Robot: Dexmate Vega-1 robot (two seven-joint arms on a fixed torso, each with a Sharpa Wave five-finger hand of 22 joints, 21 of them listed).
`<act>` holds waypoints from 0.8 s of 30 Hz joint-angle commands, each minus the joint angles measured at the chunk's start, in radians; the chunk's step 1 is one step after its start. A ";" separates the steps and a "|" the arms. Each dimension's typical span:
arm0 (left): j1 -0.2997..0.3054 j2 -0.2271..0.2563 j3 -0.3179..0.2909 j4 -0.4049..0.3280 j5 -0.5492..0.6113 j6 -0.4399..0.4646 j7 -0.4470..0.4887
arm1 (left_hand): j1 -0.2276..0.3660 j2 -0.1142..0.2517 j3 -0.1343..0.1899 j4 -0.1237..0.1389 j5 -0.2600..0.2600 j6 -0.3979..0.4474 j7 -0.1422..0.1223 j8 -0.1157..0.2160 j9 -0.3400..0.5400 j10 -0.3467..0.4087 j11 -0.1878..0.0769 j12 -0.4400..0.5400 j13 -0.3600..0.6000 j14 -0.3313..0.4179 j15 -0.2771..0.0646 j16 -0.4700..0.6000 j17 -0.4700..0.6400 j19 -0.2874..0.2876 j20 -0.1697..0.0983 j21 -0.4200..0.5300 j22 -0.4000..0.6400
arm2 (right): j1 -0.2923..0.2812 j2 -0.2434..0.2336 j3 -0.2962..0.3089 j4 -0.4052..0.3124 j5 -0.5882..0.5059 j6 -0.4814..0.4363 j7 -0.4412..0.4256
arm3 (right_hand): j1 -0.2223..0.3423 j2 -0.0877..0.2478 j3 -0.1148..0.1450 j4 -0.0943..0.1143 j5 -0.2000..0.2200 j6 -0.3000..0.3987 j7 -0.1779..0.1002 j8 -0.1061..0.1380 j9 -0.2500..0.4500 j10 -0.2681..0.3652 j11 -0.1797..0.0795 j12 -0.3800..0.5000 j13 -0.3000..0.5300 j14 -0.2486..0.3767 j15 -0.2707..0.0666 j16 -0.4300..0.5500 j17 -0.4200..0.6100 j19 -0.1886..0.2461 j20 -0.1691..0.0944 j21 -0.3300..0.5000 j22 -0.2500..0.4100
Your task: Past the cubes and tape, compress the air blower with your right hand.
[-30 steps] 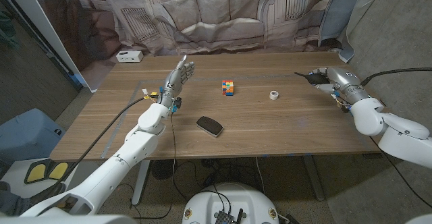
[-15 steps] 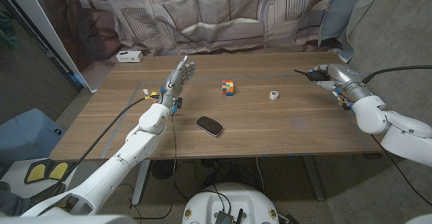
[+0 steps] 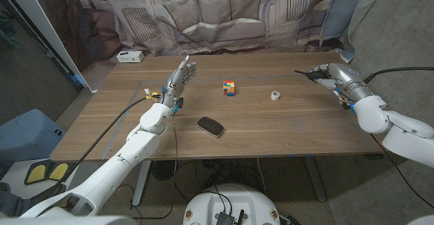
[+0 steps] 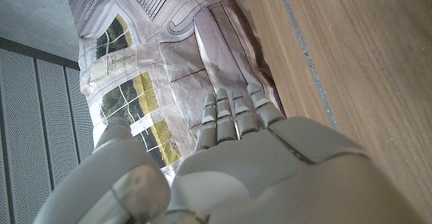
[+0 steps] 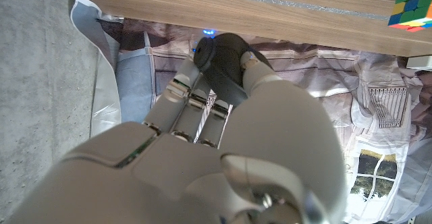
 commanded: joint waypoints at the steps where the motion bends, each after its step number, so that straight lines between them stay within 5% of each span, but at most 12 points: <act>1: -0.003 -0.004 0.001 0.008 -0.002 -0.002 -0.002 | 0.001 0.008 -0.001 -0.006 -0.002 0.005 -0.003 -0.003 0.005 0.006 0.002 -0.003 0.002 0.007 -0.001 -0.003 0.002 0.005 0.001 -0.004 0.005 | 0.006 0.020 0.005 0.018 0.012 0.052 0.012 | 0.002 0.013 0.025 0.019 0.004 0.028 0.004 -0.007 0.004 0.028 0.003 0.001 0.002 0.049 -0.109 0.008 0.001 0.042 -0.006 0.026 0.005; 12: -0.001 -0.004 0.002 0.010 -0.004 -0.001 -0.002 | 0.001 0.009 -0.001 -0.007 -0.002 0.010 -0.003 -0.002 0.005 0.007 0.001 -0.003 0.002 0.008 0.000 -0.002 0.002 0.006 0.001 -0.004 0.005 | 0.012 0.041 0.015 0.033 0.035 0.084 0.025 | 0.037 0.003 0.076 0.004 0.000 0.075 0.040 -0.019 0.002 0.087 0.034 0.000 0.000 0.142 -0.112 0.016 -0.001 0.111 -0.018 0.065 0.004; 24: -0.003 0.004 0.000 0.000 -0.008 0.017 -0.001 | 0.000 0.010 -0.001 -0.008 -0.002 0.012 -0.001 -0.001 0.005 0.006 0.002 -0.004 0.002 0.008 -0.001 -0.003 0.002 0.006 0.001 -0.004 0.005 | 0.032 0.052 -0.006 0.039 0.011 0.071 0.022 | 0.023 -0.007 0.073 0.013 -0.004 0.092 0.008 -0.029 0.001 0.087 0.011 -0.012 0.001 0.137 -0.118 0.002 0.002 0.089 -0.021 0.064 0.005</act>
